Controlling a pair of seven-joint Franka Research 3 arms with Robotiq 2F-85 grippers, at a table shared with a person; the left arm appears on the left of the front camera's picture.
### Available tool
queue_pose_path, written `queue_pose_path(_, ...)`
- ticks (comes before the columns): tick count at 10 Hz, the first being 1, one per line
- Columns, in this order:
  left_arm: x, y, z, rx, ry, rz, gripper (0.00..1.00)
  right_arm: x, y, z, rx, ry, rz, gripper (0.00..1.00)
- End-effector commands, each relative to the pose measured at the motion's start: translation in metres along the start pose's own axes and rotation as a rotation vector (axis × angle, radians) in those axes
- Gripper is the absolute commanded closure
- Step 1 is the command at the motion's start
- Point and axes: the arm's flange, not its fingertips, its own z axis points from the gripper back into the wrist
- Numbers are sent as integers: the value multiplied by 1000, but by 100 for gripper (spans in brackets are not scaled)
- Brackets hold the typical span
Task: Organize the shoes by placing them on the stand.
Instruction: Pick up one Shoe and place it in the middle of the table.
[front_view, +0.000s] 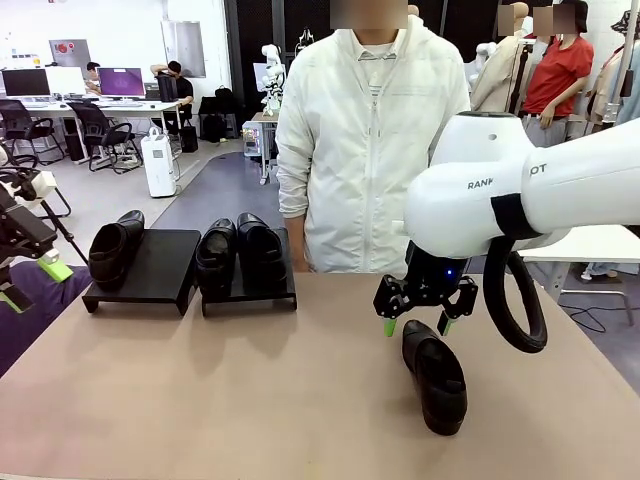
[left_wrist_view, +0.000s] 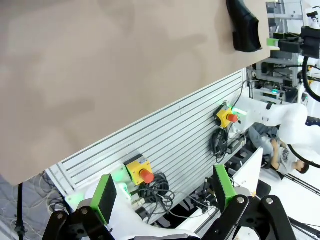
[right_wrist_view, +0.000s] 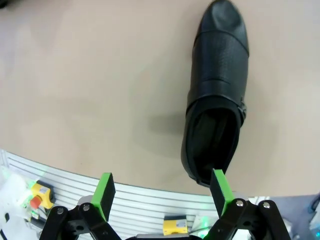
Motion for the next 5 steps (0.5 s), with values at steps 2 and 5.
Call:
queue_pose_path(2, -1, 0, 2, -20, -4, -16, 0, 4, 11, -32, -118, 33, -90, 0)
queue_pose_path(5, -1, 0, 2, -20, -4, -16, 0, 4, 4, -68, -102, 32, -149, 0)
